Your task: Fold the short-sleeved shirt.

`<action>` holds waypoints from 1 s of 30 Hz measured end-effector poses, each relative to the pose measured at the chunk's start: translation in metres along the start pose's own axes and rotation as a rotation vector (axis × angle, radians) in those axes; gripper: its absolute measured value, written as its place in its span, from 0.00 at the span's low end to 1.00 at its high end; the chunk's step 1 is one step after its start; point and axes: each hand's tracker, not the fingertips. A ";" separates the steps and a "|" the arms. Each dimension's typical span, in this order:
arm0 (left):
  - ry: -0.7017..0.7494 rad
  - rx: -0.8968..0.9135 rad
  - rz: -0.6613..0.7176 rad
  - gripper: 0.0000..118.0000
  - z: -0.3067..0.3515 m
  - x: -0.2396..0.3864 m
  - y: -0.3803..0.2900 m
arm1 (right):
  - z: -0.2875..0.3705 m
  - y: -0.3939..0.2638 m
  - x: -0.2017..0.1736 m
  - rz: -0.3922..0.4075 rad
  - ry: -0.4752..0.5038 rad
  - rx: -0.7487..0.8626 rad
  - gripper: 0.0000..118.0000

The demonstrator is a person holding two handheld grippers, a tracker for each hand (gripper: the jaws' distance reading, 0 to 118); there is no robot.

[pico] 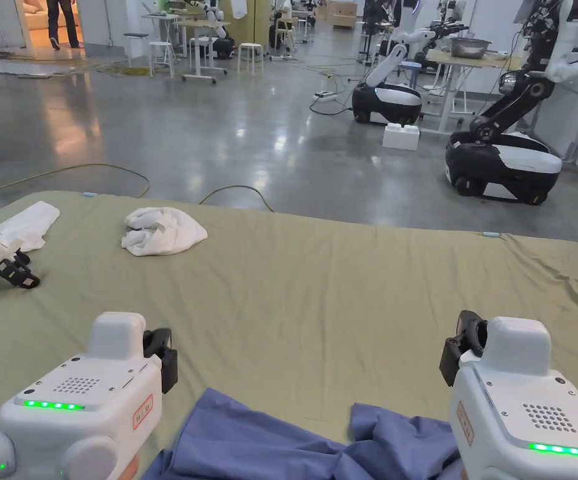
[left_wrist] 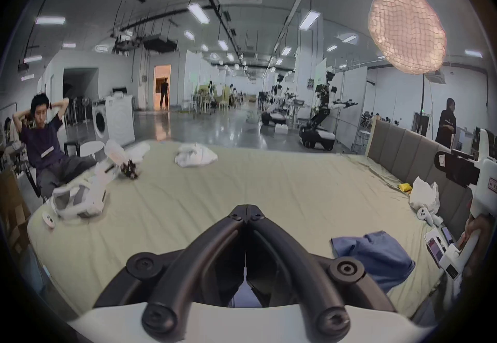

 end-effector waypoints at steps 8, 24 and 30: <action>-0.051 -0.343 0.094 0.00 -0.083 -0.065 -0.046 | -0.008 -0.013 0.008 -0.004 -0.010 -0.055 0.00; -0.010 -0.660 -0.077 0.67 -0.297 -0.039 -0.093 | -0.022 -0.039 0.059 -0.002 -0.096 -0.180 0.00; 0.035 -0.664 -0.205 0.65 -0.302 -0.001 -0.111 | -0.038 -0.055 0.084 -0.001 -0.091 -0.312 0.00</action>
